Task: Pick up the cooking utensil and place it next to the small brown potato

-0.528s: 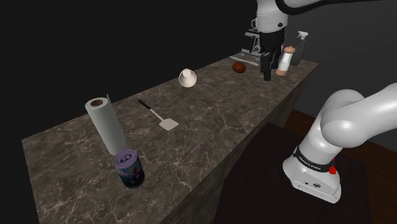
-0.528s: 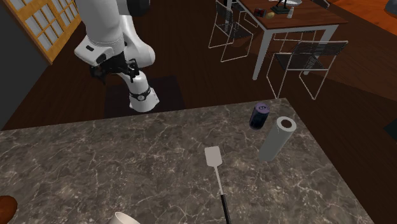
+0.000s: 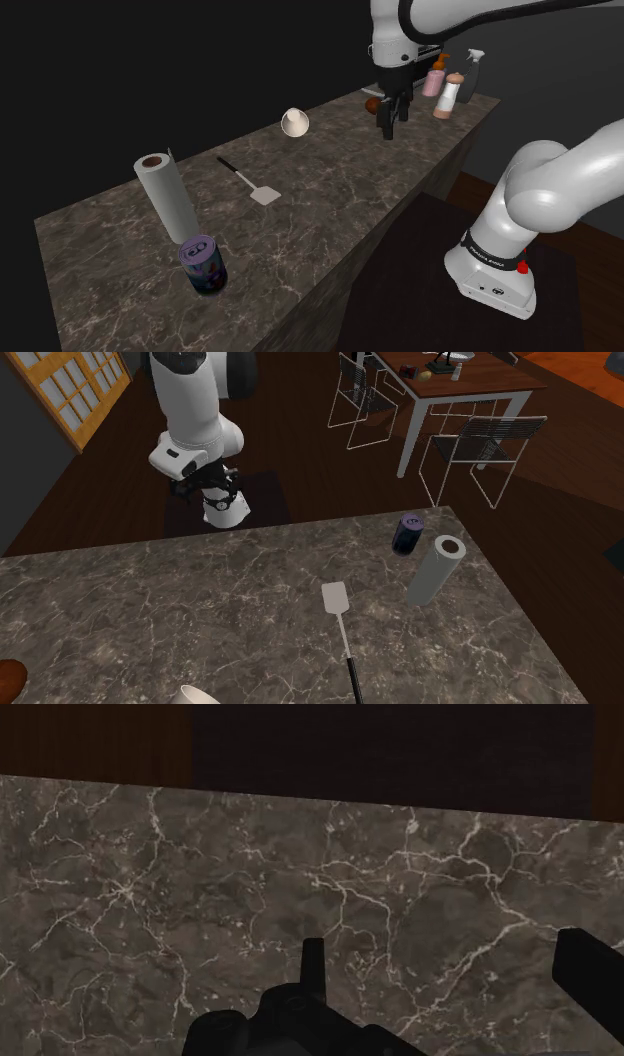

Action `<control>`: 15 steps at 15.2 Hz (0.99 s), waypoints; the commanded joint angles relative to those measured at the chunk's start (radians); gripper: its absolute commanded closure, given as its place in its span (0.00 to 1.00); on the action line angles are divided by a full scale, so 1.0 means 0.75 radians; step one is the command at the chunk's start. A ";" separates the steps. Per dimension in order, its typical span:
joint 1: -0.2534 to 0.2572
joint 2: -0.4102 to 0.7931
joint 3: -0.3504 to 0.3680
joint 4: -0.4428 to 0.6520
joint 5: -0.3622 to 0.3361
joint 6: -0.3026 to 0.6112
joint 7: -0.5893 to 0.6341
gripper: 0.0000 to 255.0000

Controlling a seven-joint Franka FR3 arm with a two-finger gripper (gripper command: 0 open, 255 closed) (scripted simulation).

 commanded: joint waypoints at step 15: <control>0.039 0.668 0.192 0.313 0.039 0.521 0.356 0.00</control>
